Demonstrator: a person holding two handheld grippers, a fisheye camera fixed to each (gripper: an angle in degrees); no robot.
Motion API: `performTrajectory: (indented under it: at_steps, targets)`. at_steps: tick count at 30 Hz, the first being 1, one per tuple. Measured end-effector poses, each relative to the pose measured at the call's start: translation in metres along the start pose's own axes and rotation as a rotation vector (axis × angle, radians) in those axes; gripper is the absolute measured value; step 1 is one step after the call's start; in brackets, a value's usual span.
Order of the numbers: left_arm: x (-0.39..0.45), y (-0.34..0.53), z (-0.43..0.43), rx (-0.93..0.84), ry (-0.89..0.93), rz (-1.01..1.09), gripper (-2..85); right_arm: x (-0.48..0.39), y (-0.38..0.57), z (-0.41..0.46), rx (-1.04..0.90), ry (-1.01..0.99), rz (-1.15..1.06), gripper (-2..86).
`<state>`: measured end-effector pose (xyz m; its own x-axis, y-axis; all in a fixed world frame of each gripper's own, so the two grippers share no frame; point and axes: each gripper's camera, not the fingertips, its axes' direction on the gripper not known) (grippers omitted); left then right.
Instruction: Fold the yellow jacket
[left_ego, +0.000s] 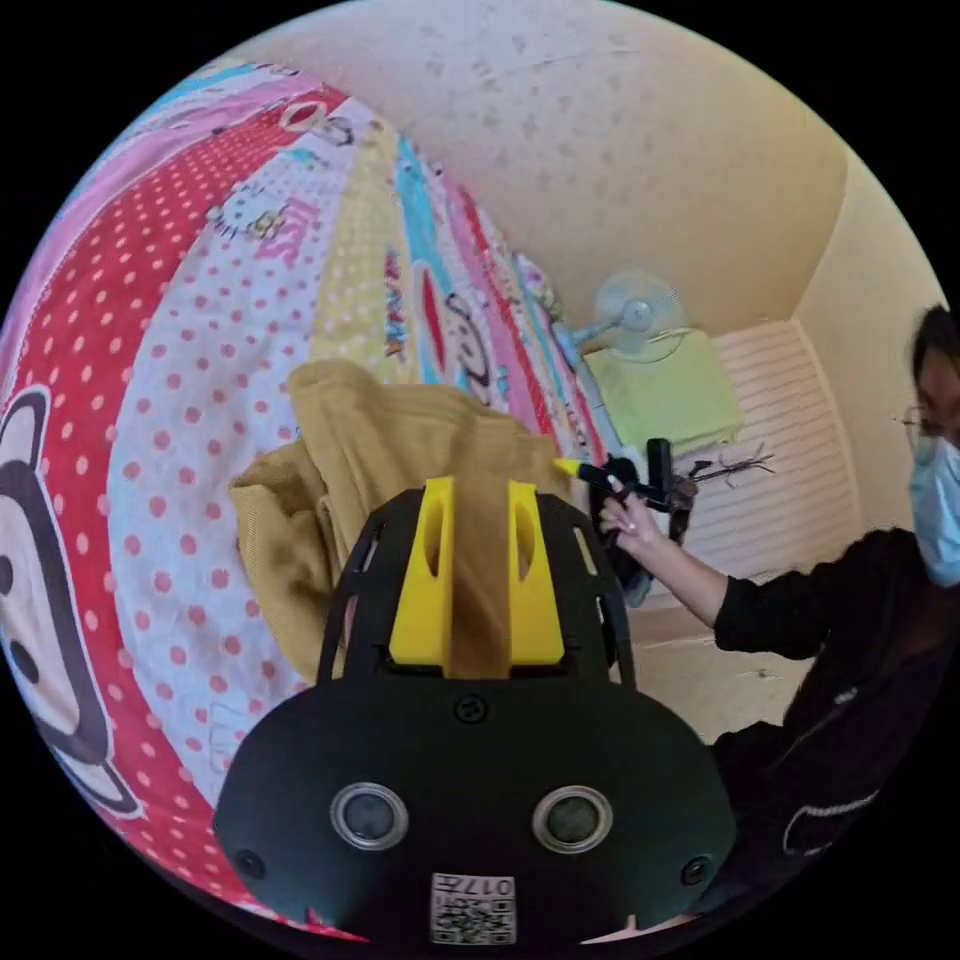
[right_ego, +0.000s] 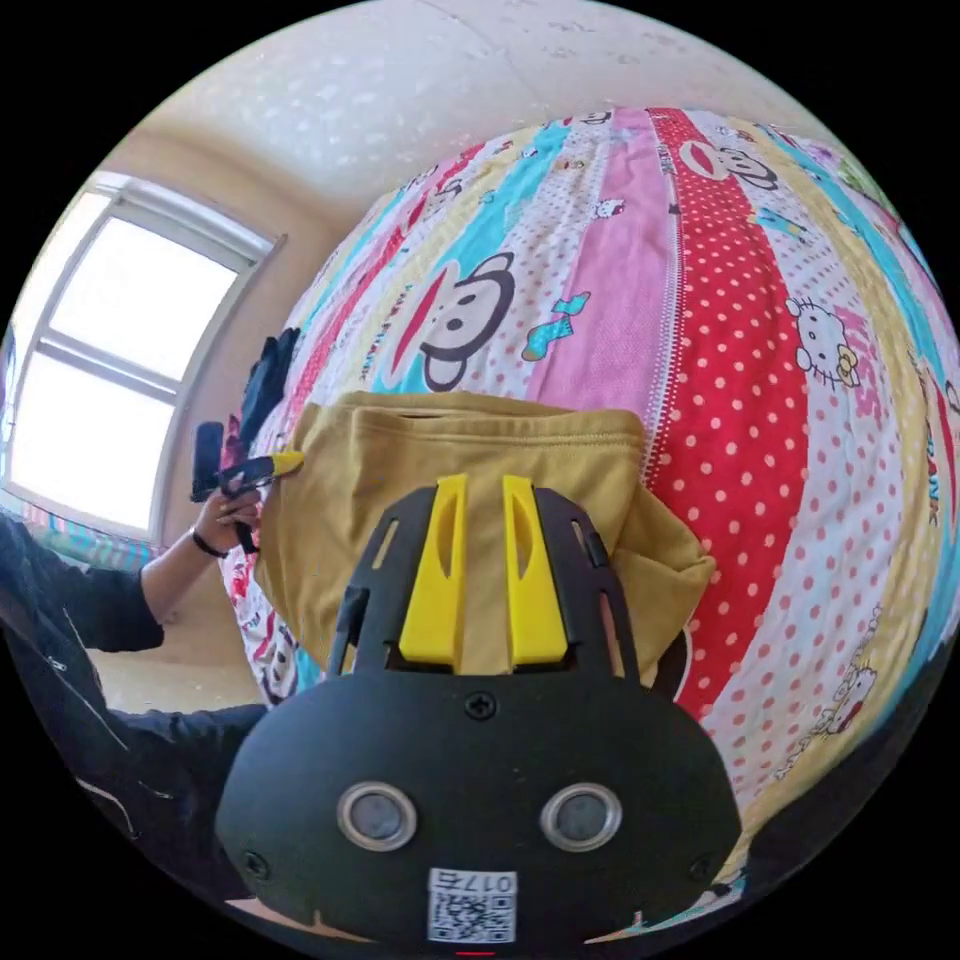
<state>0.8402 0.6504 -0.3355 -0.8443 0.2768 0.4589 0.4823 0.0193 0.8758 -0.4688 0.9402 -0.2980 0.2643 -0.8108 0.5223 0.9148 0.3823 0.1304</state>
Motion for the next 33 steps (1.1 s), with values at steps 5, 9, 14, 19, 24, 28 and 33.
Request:
performTrajectory:
  at_steps: [5,9,14,19,24,28,33]
  targets:
    - [-0.028,0.038,-0.041,0.2,-0.103,-0.094,2.2,0.029,0.004,0.01,-0.053,0.109,0.061,3.3]
    - [-0.021,0.102,-0.09,0.266,-0.06,-0.142,8.9,-0.003,-0.006,-0.013,0.044,0.122,0.063,5.4]
    - [-0.001,0.165,-0.088,0.141,-0.057,-0.216,14.0,-0.057,-0.028,-0.004,0.081,0.0,0.046,7.2]
    - [-0.007,0.195,-0.044,0.032,0.034,-0.294,16.6,-0.116,-0.06,0.041,0.015,-0.163,0.001,11.4]
    - [-0.011,0.207,-0.016,0.042,0.073,-0.373,9.2,-0.202,-0.096,0.11,-0.212,-0.214,0.0,15.6]
    - [0.002,0.207,-0.018,0.074,0.197,-0.308,5.7,-0.296,-0.124,0.177,-0.467,-0.05,-0.108,20.2]
    - [0.049,0.204,-0.026,0.075,0.032,-0.221,5.5,-0.373,-0.157,0.236,-0.632,0.133,-0.147,22.5]
